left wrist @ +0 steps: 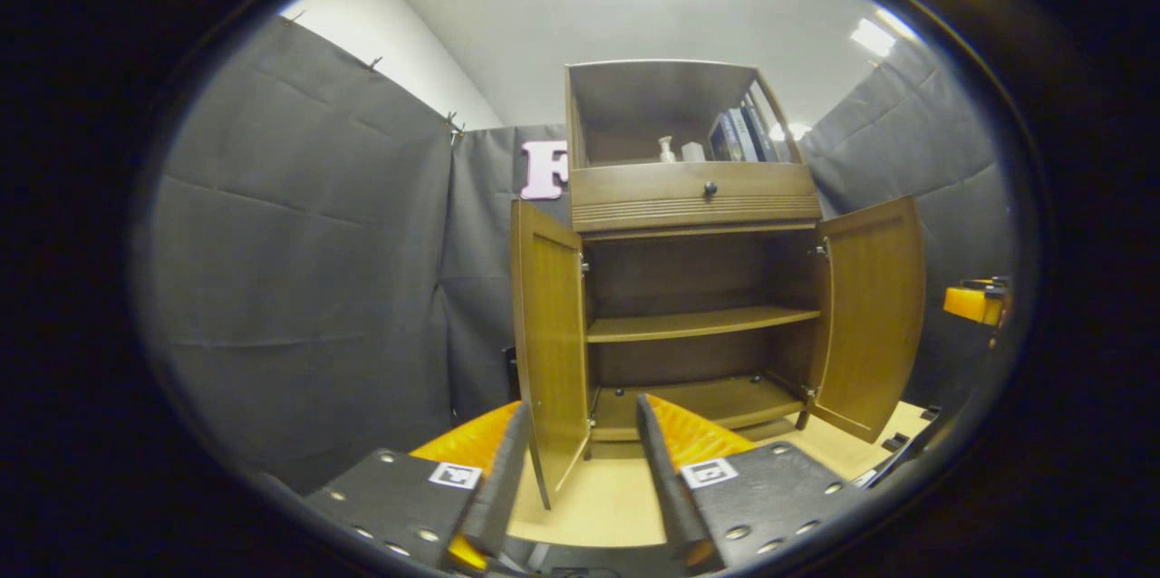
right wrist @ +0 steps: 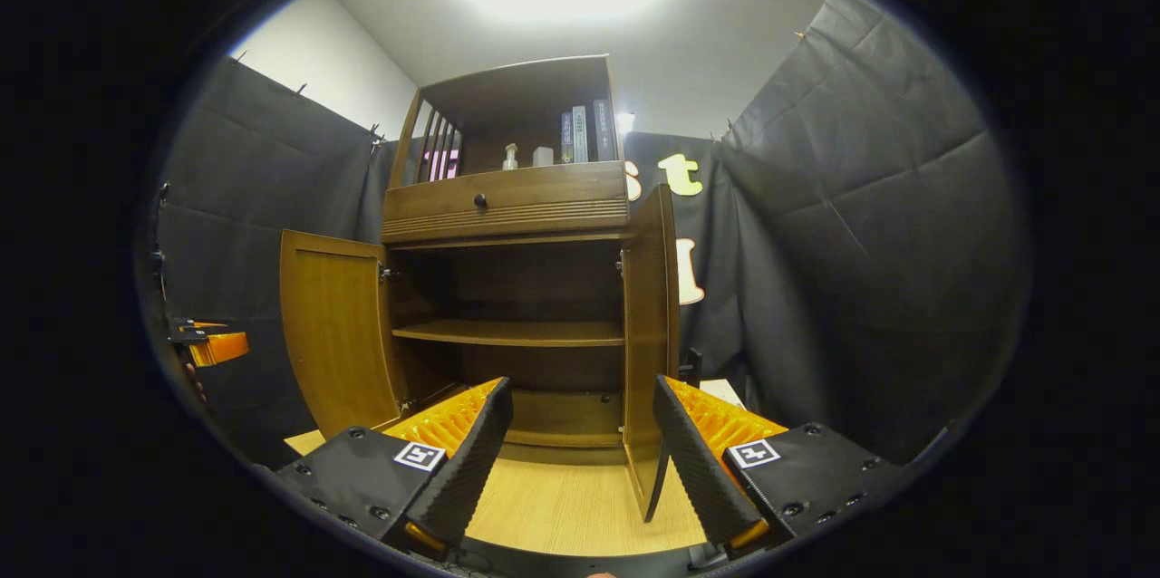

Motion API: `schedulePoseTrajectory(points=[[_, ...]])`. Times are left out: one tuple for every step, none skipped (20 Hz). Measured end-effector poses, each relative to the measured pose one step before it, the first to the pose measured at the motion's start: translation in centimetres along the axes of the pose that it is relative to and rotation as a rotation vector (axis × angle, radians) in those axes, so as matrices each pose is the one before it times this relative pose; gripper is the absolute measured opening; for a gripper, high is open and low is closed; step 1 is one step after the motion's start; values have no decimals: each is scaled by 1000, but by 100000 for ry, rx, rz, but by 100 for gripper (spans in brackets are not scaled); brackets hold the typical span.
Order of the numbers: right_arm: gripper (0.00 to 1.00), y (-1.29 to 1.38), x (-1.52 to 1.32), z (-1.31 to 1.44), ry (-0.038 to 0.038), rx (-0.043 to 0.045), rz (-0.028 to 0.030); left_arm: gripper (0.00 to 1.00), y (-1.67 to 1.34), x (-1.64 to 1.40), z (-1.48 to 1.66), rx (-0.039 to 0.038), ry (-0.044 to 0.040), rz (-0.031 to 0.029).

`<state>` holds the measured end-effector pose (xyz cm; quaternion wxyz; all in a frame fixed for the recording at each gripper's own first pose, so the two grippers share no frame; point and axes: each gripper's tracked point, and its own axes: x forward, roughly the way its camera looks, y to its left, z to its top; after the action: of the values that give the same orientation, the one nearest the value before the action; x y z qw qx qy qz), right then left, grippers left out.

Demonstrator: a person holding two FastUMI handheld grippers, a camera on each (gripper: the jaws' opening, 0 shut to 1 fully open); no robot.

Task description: Open the right door of the double-door shoe cabinet with the right hand, and open the left door with the left hand.

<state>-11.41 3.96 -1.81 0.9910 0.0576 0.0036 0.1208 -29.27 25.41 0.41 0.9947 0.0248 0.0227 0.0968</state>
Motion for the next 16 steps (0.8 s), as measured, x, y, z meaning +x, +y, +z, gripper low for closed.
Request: schedulePoseTrajectory(points=[[92, 25, -8, 18, -87, 70, -112, 80, 276, -165, 109, 133, -757, 935], [98, 39, 0, 109, -188, 107, -91, 87, 277, 34, 167, 232, -606, 748], [98, 63, 67, 51, -269, 57, -157, 94, 382, -51, 0, 54, -506, 597], [92, 4, -34, 104, -259, -14, -155, 94, 145, -94, 234, -18, -502, 255], [92, 0, -105, -55, -131, -8, -80, 94, 169, -45, 58, 14, -400, 513], [92, 1, 23, -101, 8, -37, -102, 94, 139, -6, 99, 25, -330, 432], [98, 65, 26, 26, -116, 29, 18, 94, 69, -45, 14, -25, -153, 266], [92, 33, -24, -1, 146, 47, 50, 94, 41, -32, 137, 21, -205, 265], [92, 38, -7, -37, 85, -1, 49, 94, -26, 33, 78, 85, -361, 208], [92, 17, 35, 41, -215, -223, 25, 94, -109, 66, 129, 80, -320, -87], [98, -98, -37, -7, -297, -376, -305, 94, -116, 62, -86, 190, 101, -100], [98, -1, -43, 22, -461, -404, -75, 94, -99, 224, 102, 320, -68, 153], [92, -46, -48, -3, -559, -381, -214, 94, -90, 345, 58, 201, 65, 23], [92, -26, 114, 31, -539, -197, -200, 94, -211, 120, 60, 108, 334, -235], [92, 17, 50, -12, -91, 28, -41, 94, -216, -37, -32, 174, 93, -438], [98, 6, -14, -104, 160, 200, 155, 94, -166, -2, 209, 314, -315, -108]])
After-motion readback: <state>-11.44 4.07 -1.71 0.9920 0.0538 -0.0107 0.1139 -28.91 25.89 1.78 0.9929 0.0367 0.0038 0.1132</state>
